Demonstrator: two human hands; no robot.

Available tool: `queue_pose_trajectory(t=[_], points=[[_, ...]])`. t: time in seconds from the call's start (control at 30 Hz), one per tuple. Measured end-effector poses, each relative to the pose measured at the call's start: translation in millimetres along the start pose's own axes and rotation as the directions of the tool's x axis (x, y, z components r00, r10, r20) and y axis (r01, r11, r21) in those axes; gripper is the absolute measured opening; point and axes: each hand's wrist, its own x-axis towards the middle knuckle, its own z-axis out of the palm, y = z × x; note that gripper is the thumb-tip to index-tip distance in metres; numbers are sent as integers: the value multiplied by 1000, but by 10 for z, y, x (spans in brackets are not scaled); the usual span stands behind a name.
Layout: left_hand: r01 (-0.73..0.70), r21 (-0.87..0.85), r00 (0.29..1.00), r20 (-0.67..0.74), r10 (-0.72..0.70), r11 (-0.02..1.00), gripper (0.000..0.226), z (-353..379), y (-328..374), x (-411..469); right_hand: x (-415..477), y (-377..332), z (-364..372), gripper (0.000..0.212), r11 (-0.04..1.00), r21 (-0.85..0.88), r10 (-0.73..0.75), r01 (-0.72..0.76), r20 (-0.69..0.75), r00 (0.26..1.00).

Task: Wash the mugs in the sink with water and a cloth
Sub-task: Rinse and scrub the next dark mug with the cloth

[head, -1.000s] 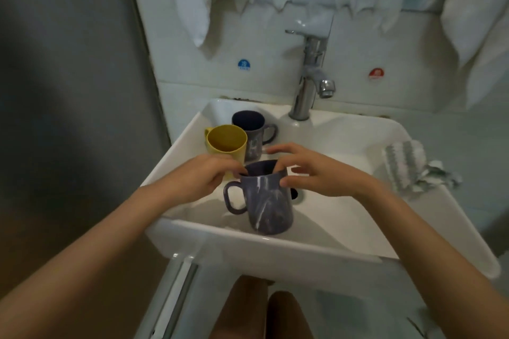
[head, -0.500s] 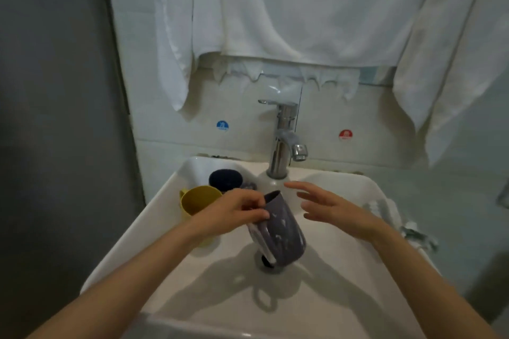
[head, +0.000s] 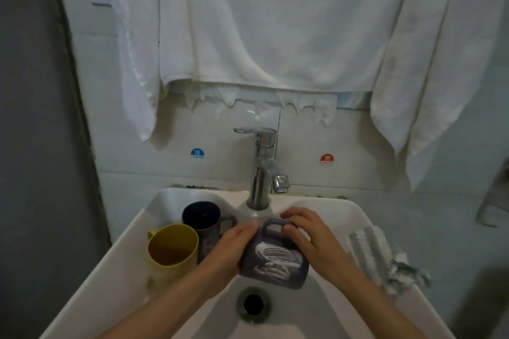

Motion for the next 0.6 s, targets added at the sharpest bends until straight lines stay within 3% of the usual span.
queue_pose_trajectory(t=[0.1, 0.2, 0.37, 0.47, 0.53, 0.6], points=[[-16, 112, 991, 134, 1, 994, 20, -52, 2, -20, 17, -7, 2, 17, 999, 6, 50, -50, -31, 998], [-28, 159, 984, 180, -1, 987, 25, -69, -20, -46, 51, -54, -34, 12, 996, -28, 84, -85, -58, 995], [20, 36, 989, 147, -25, 999, 25, -51, -65, -24, 362, -404, -365, 20, 999, 46, -9, 27, -350, 937], [57, -41, 988, 145, -50, 998, 26, -22, -58, -48, 722, -721, -441, 29, 991, -53, -130, 123, -169, 977], [63, -51, 983, 177, -53, 997, 32, -27, -52, -58, 938, -836, -405, 35, 981, -113, -155, 155, 8, 988], [55, -47, 978, 205, -44, 997, 37, -51, -51, -55, 1080, -885, -357, 38, 983, -101, -145, 154, 90, 985]])
